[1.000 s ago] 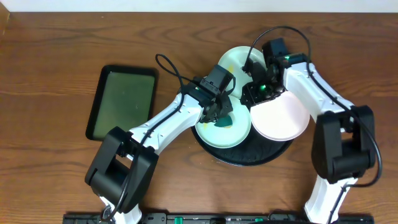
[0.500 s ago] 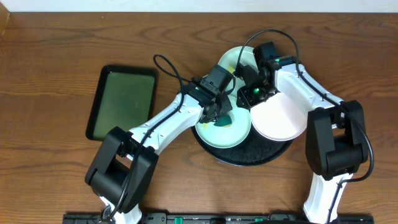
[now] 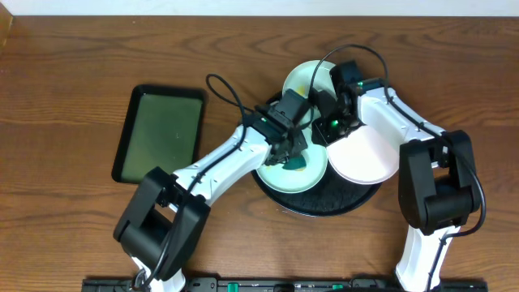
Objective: Clean dirty plates on tray and stack at the side
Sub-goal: 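Scrub the lower green plate with the sponge while the right gripper holds it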
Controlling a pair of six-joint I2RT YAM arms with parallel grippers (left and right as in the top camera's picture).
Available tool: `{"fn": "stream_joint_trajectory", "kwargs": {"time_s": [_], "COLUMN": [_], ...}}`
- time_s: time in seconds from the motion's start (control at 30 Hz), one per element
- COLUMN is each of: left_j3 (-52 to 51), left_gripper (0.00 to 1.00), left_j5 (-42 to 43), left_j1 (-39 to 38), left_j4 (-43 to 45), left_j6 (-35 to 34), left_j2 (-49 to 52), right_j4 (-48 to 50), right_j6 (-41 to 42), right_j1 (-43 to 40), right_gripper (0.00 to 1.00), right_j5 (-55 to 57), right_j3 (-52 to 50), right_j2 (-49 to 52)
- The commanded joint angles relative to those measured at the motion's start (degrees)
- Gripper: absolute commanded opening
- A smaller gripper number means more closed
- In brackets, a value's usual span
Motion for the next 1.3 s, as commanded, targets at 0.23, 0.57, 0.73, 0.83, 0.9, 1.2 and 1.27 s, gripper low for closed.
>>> {"fn": "stream_joint_trajectory", "kwargs": {"time_s": [0.23, 0.57, 0.73, 0.83, 0.9, 1.2, 1.27], "left_j3": [-0.55, -1.33, -1.73, -1.73, -1.73, -1.73, -1.73], "left_gripper": [0.34, 0.27, 0.23, 0.23, 0.24, 0.15, 0.16], "left_j5": [-10.73, -10.71, -10.71, -10.67, -10.49, -9.29, -9.60], "left_j1": [-2.03, -2.40, -2.91, -3.17, -3.52, -4.37, -4.37], "left_j4": [0.07, 0.09, 0.13, 0.11, 0.04, 0.31, 1.62], "left_j6": [-3.13, -3.15, -3.13, -3.13, -3.15, -5.99, -6.12], "left_j2": [0.55, 0.57, 0.90, 1.20, 1.64, 3.30, 4.72], "right_j4": [-0.24, -0.20, 0.00, 0.24, 0.24, 0.20, 0.17], "right_j6": [0.39, 0.39, 0.39, 0.39, 0.39, 0.59, 0.61], "right_j1": [0.46, 0.44, 0.44, 0.44, 0.44, 0.44, 0.44], "right_gripper": [0.29, 0.30, 0.30, 0.31, 0.31, 0.24, 0.18], "right_j5": [-0.02, -0.22, -0.48, -1.16, -1.29, -1.29, -1.31], "right_j3": [-0.94, -0.94, -0.94, -0.94, -0.94, -0.94, -0.94], "right_j2": [0.50, 0.50, 0.50, 0.50, 0.50, 0.50, 0.50]}}
